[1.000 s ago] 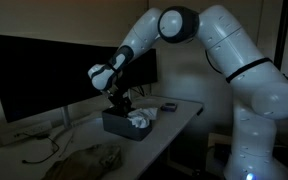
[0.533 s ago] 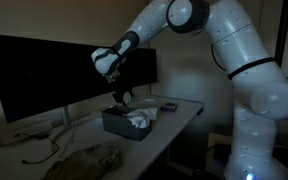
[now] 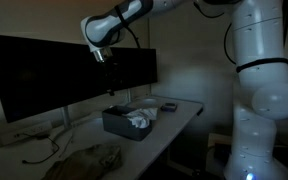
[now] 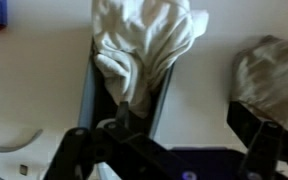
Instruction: Put the clothes on the table into the grey box
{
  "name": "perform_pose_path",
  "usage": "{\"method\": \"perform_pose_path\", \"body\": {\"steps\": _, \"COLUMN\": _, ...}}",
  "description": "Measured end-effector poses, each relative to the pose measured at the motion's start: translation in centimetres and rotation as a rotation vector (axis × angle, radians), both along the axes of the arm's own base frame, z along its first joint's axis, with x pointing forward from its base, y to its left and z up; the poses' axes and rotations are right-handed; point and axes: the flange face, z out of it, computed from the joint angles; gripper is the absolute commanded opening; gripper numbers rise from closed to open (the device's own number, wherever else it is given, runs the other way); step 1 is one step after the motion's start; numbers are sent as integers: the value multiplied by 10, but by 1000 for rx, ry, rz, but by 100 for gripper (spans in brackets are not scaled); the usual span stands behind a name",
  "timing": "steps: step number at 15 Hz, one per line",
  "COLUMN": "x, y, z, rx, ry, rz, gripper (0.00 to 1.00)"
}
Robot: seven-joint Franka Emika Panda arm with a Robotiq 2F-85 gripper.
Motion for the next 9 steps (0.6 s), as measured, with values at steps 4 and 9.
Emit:
{"method": "perform_pose_path", "body": {"steps": 4, "x": -37, "y": 83, "z": -8, "rx": 93, "ry": 60, "rz": 181, "gripper": 100}}
{"method": "perform_pose_path", "body": {"steps": 9, "x": -71, "y": 164, "z": -46, "rx": 81, "ry": 119, "rz": 326, "gripper": 100}}
